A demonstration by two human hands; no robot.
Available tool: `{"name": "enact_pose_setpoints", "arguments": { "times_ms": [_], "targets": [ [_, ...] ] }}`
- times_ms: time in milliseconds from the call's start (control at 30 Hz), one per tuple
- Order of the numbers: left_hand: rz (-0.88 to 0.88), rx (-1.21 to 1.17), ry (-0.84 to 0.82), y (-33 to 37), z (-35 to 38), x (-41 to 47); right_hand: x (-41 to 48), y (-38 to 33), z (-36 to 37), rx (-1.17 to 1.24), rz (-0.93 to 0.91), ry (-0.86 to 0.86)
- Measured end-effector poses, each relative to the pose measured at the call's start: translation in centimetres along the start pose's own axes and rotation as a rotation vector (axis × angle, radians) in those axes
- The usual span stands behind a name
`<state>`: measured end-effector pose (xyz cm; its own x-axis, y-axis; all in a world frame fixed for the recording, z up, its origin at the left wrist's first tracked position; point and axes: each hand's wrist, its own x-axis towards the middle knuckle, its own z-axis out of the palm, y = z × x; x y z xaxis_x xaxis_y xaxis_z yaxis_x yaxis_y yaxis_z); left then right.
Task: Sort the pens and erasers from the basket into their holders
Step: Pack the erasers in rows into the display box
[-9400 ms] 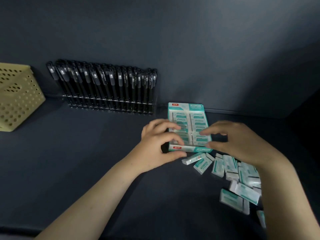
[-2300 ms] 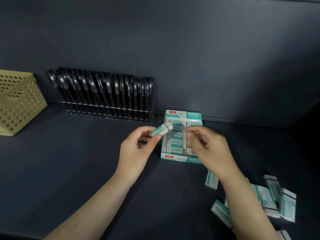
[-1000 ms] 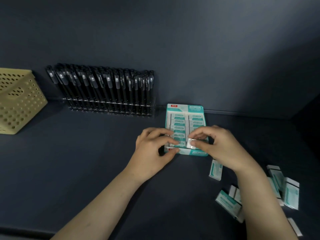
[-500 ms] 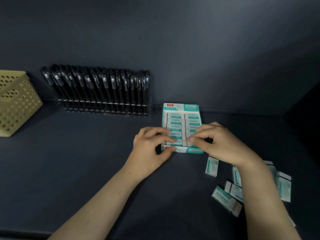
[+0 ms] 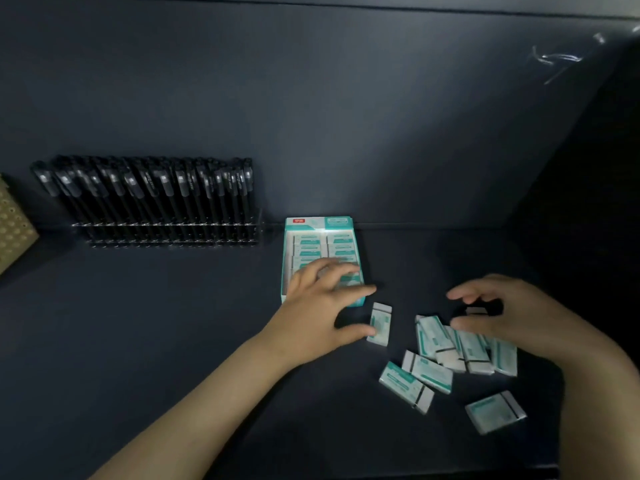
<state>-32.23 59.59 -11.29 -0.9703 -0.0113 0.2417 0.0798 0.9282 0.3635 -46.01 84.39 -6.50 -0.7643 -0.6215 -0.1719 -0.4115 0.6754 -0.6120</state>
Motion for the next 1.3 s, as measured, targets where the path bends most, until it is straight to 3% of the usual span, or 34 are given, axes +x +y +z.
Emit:
{"name": "enact_pose_setpoints", "arguments": {
  "times_ms": [100, 433, 567, 800, 1000, 1300],
  "targets": [
    [-0.077, 0.094, -0.182, 0.6, -0.2, 1.0, 0.0, 0.0, 0.5, -0.014, -0.021, -0.065],
    [-0.043, 0.007, -0.287, 1.4, -0.1, 2.1, 0.5, -0.3, 1.6, 0.057, -0.099, -0.115],
    [-0.121, -0.284, -0.148, 2.5, 0.3, 1.8, 0.4, -1.1, 1.8, 0.264, -0.075, -0.043],
    [-0.390, -0.895, 0.355, 1.4, -2.0, 2.3, 2.0, -5.0, 2.6, 0.676, -0.154, 0.120],
    [-0.433, -0.976, 0.569, -3.8, -4.5, 2.5, 5.7, -10.4, 4.0, 0.792, -0.218, 0.167],
    [-0.521, -0.867, 0.632, -8.3, -2.6, 3.3, 13.7, -13.6, 8.2, 0.438, -0.080, 0.224]
  ]
}}
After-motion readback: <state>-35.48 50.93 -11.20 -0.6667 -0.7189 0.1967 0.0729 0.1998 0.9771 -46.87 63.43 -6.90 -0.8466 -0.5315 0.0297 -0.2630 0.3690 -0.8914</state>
